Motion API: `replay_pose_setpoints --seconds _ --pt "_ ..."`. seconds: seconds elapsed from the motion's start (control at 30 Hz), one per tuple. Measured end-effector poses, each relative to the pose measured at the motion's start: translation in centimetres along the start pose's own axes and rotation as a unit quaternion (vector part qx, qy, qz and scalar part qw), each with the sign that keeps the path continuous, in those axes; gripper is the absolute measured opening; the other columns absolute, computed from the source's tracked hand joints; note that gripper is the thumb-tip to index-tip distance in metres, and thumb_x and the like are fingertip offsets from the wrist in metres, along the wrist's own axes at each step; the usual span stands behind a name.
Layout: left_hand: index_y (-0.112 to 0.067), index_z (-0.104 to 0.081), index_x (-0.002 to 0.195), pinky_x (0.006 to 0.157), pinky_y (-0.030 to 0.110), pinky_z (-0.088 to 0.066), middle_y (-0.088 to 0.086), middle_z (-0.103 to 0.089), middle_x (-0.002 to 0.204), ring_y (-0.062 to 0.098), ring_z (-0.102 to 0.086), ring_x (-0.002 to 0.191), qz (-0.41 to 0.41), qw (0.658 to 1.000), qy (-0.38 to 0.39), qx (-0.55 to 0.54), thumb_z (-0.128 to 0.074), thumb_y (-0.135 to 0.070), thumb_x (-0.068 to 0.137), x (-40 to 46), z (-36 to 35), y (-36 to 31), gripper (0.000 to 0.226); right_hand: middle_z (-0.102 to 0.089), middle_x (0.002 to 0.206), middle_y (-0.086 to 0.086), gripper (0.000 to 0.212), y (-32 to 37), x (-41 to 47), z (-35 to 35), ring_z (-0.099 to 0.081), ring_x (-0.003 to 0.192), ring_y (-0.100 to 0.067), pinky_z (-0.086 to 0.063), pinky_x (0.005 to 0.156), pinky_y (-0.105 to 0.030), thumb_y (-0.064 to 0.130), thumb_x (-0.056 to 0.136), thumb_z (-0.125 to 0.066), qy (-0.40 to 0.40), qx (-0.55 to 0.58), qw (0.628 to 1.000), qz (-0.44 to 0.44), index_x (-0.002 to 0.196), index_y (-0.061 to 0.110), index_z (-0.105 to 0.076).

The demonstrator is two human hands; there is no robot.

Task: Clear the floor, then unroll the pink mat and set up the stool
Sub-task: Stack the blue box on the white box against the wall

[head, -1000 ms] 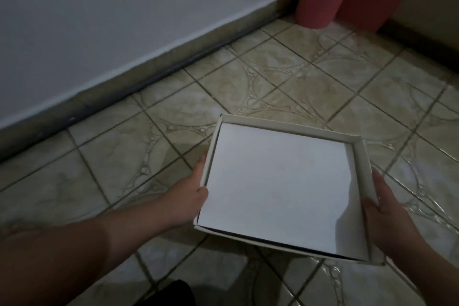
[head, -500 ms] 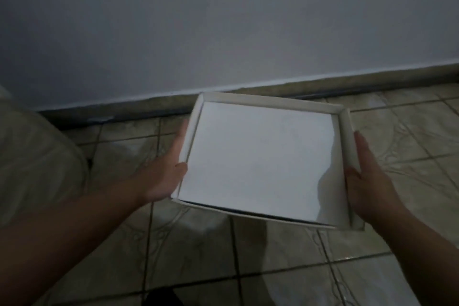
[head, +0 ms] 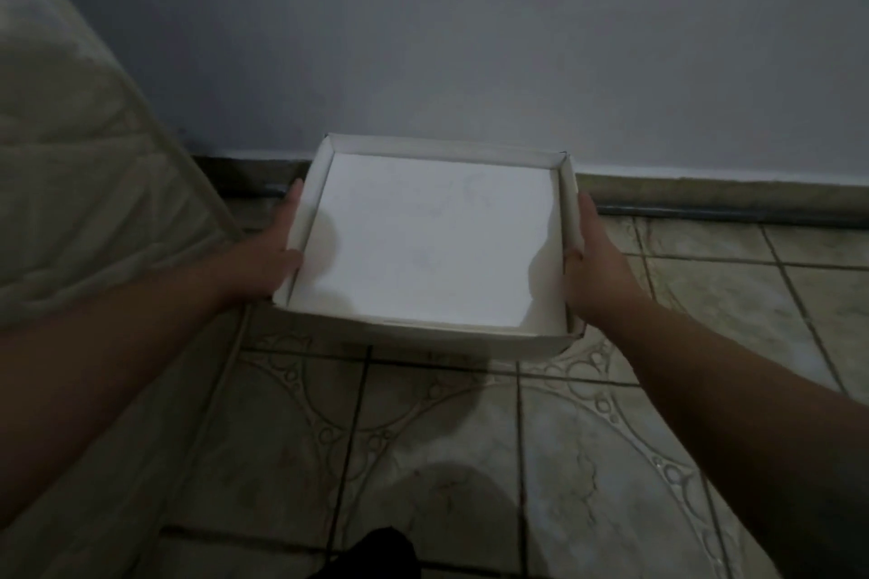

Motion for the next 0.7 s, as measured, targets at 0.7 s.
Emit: replay_pose_setpoints --seconds 0.7 --pt "-0.014 -0.016 0.15 0.106 0.05 -0.036 0.019 -0.036 0.149 0.039 -0.04 0.131 0.032 0.982 -0.089 0.162 -0.056 -0.015 0.09 3.1 -0.5 -3.1 0.072 -0.037 0.149 -0.02 0.069 -3.1 -0.4 0.6 -0.048 0.124 -0.032 -0.039 0.105 -0.047 0.034 0.098 -0.04 0.072 0.064 0.993 -0.071 0.147 0.043 0.009"
Point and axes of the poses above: each hand's wrist, its own x-axis towards the middle knuckle, its own z-axis out of the back of the hand, y = z × x, the point moved 10 cm from there along x, towards the middle knuckle
